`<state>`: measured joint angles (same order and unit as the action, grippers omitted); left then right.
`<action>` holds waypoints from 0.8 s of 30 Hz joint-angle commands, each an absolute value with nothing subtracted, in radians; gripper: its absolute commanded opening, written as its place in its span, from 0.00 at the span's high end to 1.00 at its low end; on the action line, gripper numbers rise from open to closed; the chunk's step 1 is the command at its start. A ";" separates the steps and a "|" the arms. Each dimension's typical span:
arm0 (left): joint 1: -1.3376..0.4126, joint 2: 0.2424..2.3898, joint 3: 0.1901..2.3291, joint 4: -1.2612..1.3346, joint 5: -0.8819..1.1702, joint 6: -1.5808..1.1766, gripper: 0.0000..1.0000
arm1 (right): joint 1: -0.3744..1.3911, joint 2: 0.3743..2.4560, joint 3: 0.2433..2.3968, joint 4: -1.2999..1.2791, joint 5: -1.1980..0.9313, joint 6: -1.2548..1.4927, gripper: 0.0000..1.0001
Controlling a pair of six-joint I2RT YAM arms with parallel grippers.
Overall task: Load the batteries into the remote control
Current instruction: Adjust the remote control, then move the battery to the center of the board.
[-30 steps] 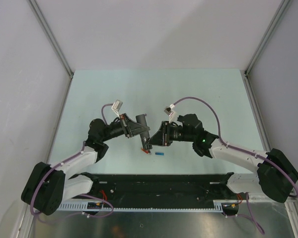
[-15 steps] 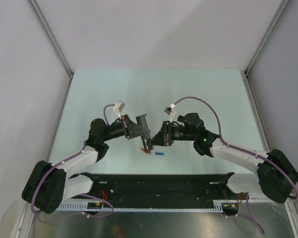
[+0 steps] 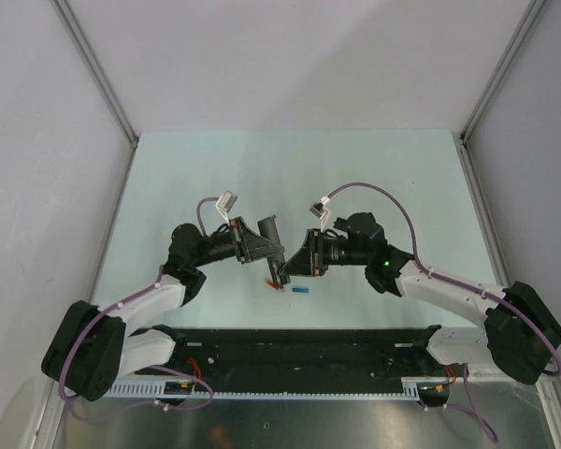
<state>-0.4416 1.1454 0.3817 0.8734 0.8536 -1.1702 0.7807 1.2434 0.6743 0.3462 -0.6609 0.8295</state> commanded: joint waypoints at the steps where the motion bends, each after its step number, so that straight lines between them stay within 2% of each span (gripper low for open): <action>1: -0.449 1.141 0.388 0.919 0.890 -1.160 0.72 | 0.767 1.218 0.681 0.357 -0.667 0.824 1.00; 4: -0.451 1.140 0.388 0.920 0.890 -1.158 0.76 | 0.767 1.219 0.680 0.356 -0.669 0.825 1.00; 5: -0.453 1.140 0.387 0.920 0.890 -1.157 0.80 | 0.767 1.221 0.680 0.354 -0.667 0.825 1.00; 6: -0.453 1.138 0.385 0.920 0.888 -1.155 0.91 | 0.765 1.221 0.680 0.353 -0.667 0.825 1.00; 8: -0.454 1.137 0.384 0.920 0.884 -1.154 0.99 | 0.765 1.223 0.681 0.351 -0.667 0.824 1.00; 9: -0.454 1.135 0.380 0.922 0.881 -1.154 1.00 | 0.765 1.220 0.681 0.350 -0.664 0.821 1.00; 12: -0.454 1.124 0.371 0.920 0.859 -1.152 1.00 | 0.752 1.210 0.681 0.330 -0.672 0.809 0.78; 13: -0.451 1.120 0.373 0.922 0.847 -1.151 1.00 | 0.746 1.203 0.684 0.315 -0.676 0.799 0.64; 16: -0.428 1.101 0.356 0.920 0.816 -1.166 1.00 | 0.710 1.152 0.732 0.128 -0.634 0.657 0.51; 17: -0.417 1.086 0.342 0.922 0.793 -1.175 1.00 | 0.707 1.122 0.747 -0.021 -0.597 0.611 0.49; 20: -0.359 1.045 0.305 0.920 0.747 -1.195 1.00 | 0.719 1.091 0.779 -0.220 -0.399 0.474 0.49; 24: -0.282 1.008 0.255 0.917 0.703 -1.223 1.00 | 0.845 1.156 0.767 -0.302 -0.062 0.347 0.53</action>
<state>-0.3428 1.0542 0.2966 0.8787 0.7734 -1.1847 0.7433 1.1072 0.7444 -0.1043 -0.3962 0.5373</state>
